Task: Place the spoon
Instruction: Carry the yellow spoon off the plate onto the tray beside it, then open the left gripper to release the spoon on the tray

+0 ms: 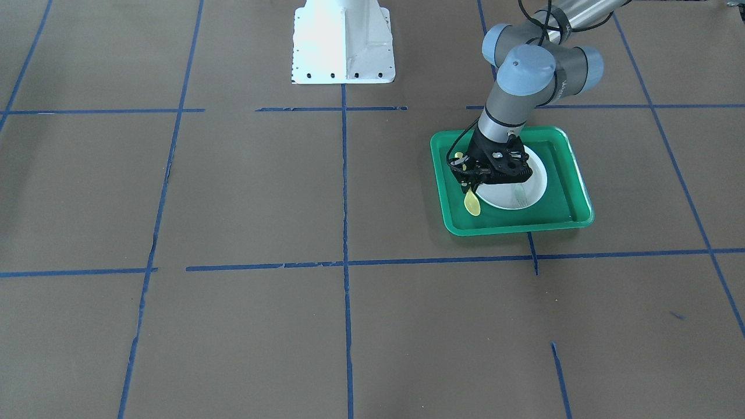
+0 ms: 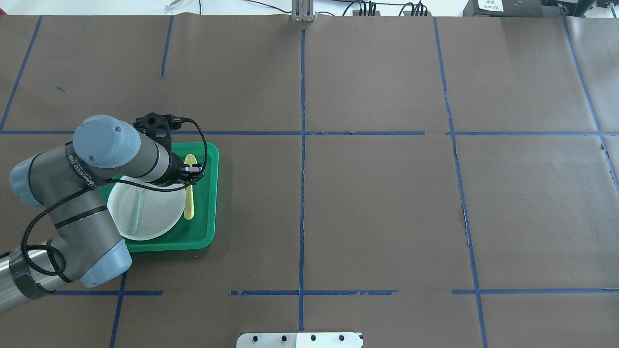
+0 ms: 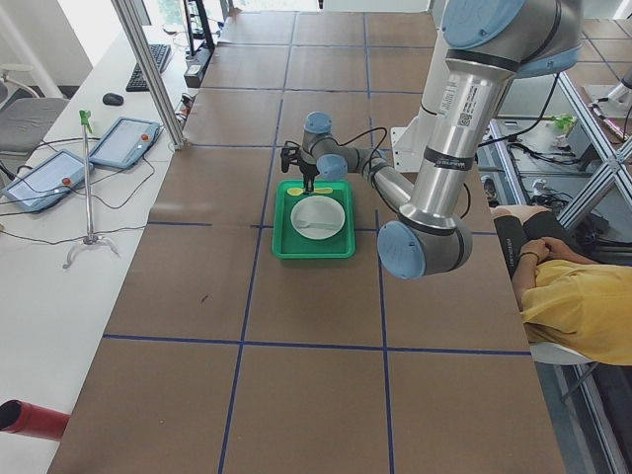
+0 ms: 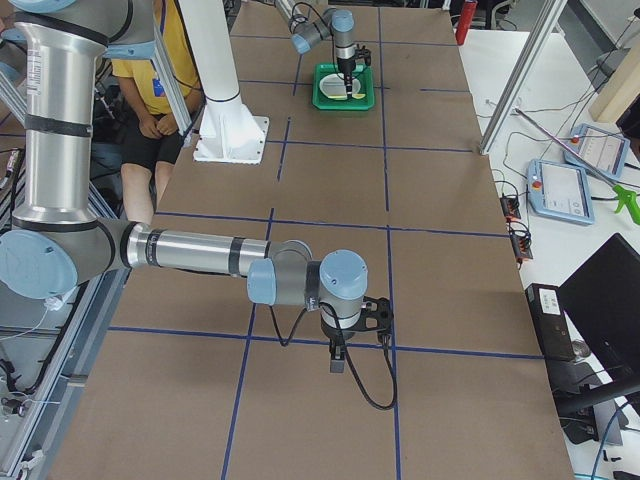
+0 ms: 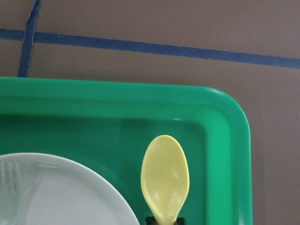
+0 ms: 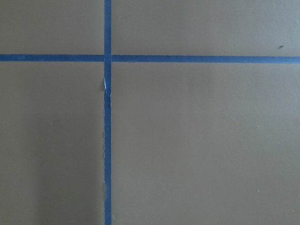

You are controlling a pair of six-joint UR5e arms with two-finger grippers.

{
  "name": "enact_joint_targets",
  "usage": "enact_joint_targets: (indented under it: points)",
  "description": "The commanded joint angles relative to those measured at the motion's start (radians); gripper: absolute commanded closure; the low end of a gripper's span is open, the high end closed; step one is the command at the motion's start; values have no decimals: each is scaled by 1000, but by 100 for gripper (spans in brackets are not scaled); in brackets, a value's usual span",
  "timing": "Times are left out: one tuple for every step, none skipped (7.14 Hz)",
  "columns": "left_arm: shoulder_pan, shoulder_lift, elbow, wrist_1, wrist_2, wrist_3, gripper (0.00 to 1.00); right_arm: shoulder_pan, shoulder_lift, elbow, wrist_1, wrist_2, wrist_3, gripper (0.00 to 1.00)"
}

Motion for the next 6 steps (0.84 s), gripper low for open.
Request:
enact_joint_targets:
  points:
    - [1,-1,-13,1,3,3,1,0,0,0,1,0,0,0]
    - [-5,2,-22,1,0,5,0,0,0,0,0,0,0,0]
    - [-16,11,-51,1,-5,13,0,0,0,0,0,0,0,0]
    - [-56,31,-84,4,-8,57,0,0,0,0,0,0,0,0]
    - [-126,86,-105,5,-15,174,0,0,0,0,0,0,0,0]
    - [-210,164,-113,4,-82,318,0,0,0,0,0,0,0,0]
